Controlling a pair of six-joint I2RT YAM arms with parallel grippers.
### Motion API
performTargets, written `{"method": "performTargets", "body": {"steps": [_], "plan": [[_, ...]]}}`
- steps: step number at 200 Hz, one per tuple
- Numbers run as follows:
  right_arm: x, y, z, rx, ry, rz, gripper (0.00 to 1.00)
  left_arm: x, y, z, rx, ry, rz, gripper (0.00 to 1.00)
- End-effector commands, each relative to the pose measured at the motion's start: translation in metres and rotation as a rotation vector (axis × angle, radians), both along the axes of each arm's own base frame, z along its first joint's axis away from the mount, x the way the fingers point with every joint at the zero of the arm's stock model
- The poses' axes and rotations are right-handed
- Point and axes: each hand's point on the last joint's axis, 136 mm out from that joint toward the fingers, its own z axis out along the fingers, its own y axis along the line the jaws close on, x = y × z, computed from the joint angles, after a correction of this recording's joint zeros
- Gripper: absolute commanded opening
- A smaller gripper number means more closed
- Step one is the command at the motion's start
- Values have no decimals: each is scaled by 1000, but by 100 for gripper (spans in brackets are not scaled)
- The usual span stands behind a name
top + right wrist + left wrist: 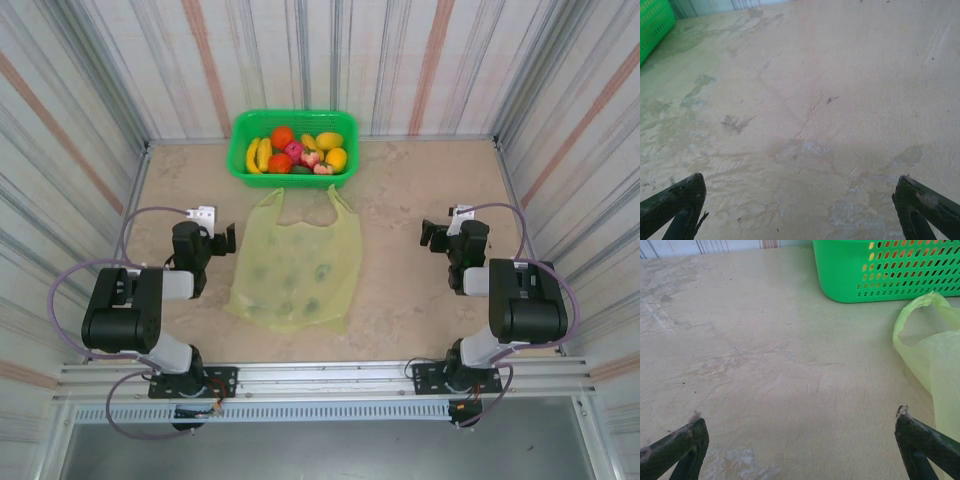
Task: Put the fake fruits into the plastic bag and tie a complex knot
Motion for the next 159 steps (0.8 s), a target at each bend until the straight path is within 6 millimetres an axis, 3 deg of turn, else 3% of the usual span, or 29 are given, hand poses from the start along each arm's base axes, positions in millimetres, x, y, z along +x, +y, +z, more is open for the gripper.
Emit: {"method": "performTargets", "body": {"steps": [1,159], "plan": [[6,-3,6,-10,-18,0,99,1,1,13,42,-60,18,99],[6,-2,5,-11,-16,0,99,4,0,10,22,-40,-3,99]]}}
